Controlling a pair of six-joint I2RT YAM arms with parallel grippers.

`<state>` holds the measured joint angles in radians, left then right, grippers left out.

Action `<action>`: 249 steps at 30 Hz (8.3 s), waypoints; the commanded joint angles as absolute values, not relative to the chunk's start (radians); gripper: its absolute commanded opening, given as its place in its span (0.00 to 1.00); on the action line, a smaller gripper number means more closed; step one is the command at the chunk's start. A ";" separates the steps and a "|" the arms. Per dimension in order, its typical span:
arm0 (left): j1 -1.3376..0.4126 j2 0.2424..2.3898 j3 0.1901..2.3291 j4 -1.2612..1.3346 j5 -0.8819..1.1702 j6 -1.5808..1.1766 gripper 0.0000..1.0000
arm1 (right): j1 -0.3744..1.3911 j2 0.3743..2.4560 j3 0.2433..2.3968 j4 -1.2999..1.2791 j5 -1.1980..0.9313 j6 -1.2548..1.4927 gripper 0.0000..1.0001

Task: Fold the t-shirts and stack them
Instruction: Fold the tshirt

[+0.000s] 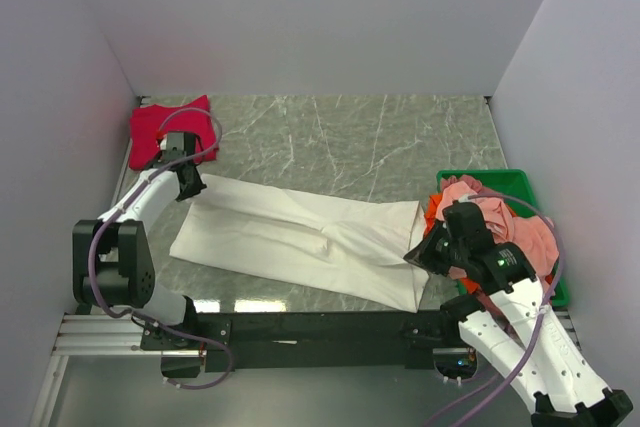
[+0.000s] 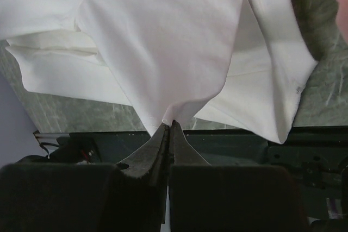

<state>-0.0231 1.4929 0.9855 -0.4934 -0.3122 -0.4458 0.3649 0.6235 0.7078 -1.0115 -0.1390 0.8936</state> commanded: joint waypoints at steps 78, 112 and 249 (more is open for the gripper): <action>-0.189 1.488 0.937 -0.394 -0.084 -0.603 0.55 | 0.806 1.215 0.884 -0.739 -0.064 0.713 0.02; -0.187 1.539 0.965 -0.385 -0.064 -0.549 0.59 | 0.738 1.357 0.871 -0.653 -0.014 0.607 0.36; -0.080 1.539 0.857 -0.314 0.104 -0.439 0.61 | 0.727 1.588 0.890 -0.690 0.229 0.833 0.22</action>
